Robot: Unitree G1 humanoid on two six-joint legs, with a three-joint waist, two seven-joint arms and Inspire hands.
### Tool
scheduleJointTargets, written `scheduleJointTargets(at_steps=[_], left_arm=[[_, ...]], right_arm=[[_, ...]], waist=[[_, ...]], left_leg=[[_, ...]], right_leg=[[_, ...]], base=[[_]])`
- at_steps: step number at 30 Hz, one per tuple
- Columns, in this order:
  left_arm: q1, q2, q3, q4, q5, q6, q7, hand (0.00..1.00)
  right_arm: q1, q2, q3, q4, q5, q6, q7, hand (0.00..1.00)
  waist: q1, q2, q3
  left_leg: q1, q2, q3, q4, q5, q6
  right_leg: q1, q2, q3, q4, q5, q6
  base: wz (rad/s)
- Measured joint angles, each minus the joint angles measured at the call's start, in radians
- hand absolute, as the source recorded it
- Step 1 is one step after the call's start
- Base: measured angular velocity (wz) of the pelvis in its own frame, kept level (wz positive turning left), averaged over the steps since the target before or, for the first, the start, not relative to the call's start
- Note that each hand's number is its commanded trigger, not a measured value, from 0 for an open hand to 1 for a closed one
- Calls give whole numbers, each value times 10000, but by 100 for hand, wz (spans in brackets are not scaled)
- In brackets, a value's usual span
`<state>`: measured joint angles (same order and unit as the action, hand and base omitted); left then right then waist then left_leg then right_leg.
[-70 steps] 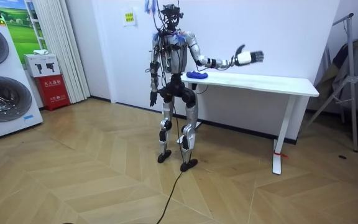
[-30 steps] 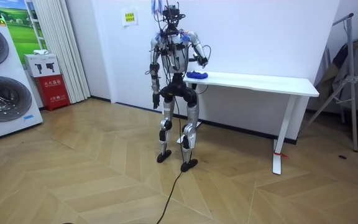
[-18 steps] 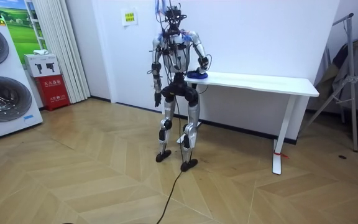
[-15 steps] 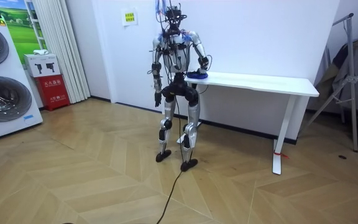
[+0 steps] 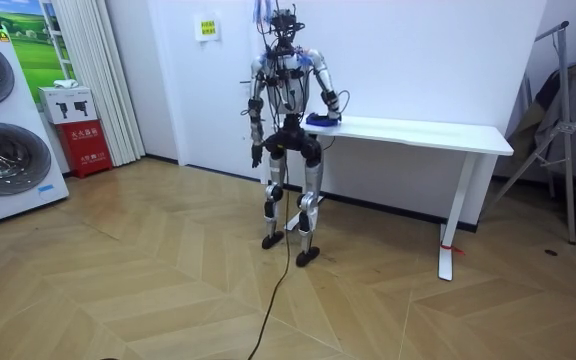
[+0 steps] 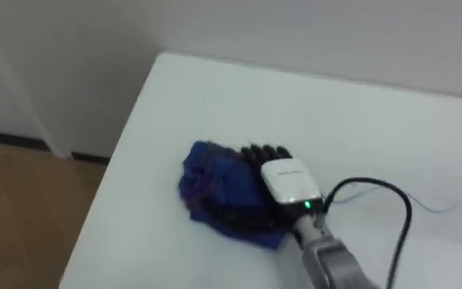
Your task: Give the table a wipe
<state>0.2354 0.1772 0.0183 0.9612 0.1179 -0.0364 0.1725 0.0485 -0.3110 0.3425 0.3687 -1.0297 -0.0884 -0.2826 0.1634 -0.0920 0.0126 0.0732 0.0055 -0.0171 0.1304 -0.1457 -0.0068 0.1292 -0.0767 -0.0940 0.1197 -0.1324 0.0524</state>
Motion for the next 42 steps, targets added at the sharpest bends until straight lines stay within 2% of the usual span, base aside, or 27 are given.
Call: scheduleJointTargets(at_steps=[1,2,4,5,6,8,11,16,21,24,29,33,35,37,39,42], left_arm=[[-5,0,9,0,11,43,1,0],[-14,0,35,-2,27,96,2,0],[4,0,137,-1,46,123,13,0],[16,0,157,-1,49,138,19,0],[62,2,163,-1,61,147,48,0],[107,2,164,-2,64,148,113,0],[120,-10,168,-9,106,204,123,0],[127,-7,197,-6,179,334,137,0],[178,2,214,-3,178,357,131,0],[314,0,215,-3,195,384,122,0],[304,-4,288,-4,216,394,121,0],[267,-21,296,-31,236,405,106,0],[246,-25,271,-91,195,425,103,0],[183,-50,148,-93,76,424,114,0],[64,-166,65,-110,65,419,128,0],[-113,-403,46,-102,62,397,202,0]], right_arm=[[4,6,-93,0,3,8,6,91],[3,17,-210,-2,9,25,10,100],[-9,166,-452,-18,3,19,-4,100],[-8,202,-521,-32,6,14,-8,100],[-26,238,-596,-56,17,9,-31,100],[-66,285,-606,-117,90,-2,-91,100],[-48,350,-596,-177,254,-98,-246,100],[-85,420,-633,-156,444,-118,-517,100],[-87,420,-960,-67,379,-103,-515,100],[-87,418,-1026,-50,376,-94,-461,100],[-86,418,-1124,-52,376,-118,-462,100],[-59,414,-1090,-169,382,-84,-462,100],[-35,429,-981,-319,545,-21,-411,100],[0,577,-851,-513,589,57,-377,100],[16,750,-485,-787,566,272,-323,100],[-43,1118,-424,-758,648,616,-217,100]], waist=[[-11,45,29],[-41,114,42],[-63,216,42],[-63,238,7],[-62,292,-75],[-62,320,-107],[-60,299,-108],[-62,245,-89],[-113,-52,-61],[-173,-141,-86],[-223,-132,-87],[-210,-31,-88],[-209,23,-64],[-223,74,-66],[-169,128,-76],[-31,198,-75]], left_leg=[[-6,-6,20,0,-26,43],[-54,-21,18,1,-78,108],[-99,-78,-7,30,-91,128],[-95,-89,-7,35,-93,130],[-86,-113,-12,43,-94,132],[-38,-128,0,59,-95,133],[144,-127,0,67,-110,128],[224,-179,-6,189,-118,138],[73,-275,-119,390,-121,147],[73,-285,-118,391,-133,166],[74,-283,-156,376,-142,173],[60,-258,-130,377,-163,168],[41,-259,-128,354,-167,173],[45,-257,-94,333,-166,173],[67,-250,-69,314,-166,173],[108,-212,27,312,-167,171]], right_leg=[[4,-3,-3,1,-3,5],[2,-14,-6,0,-18,27],[-26,-60,-126,1,-19,29],[-16,-70,-171,1,-24,36],[1,-95,-223,4,-43,66],[108,-111,-281,3,-62,92],[299,-119,-459,2,-81,115],[456,-161,-495,6,-108,113],[445,-232,-618,6,-250,102],[446,-242,-623,9,-251,104],[445,-249,-716,36,-250,104],[300,-247,-770,182,-249,105],[321,-248,-769,194,-248,106],[344,-248,-765,211,-248,107],[314,-246,-764,218,-248,107],[290,-235,-778,310,-248,106]], base=[[0],[0],[-2],[0],[0],[0],[1],[1],[7],[3],[2],[-3],[-2],[-2],[-5],[-10]])
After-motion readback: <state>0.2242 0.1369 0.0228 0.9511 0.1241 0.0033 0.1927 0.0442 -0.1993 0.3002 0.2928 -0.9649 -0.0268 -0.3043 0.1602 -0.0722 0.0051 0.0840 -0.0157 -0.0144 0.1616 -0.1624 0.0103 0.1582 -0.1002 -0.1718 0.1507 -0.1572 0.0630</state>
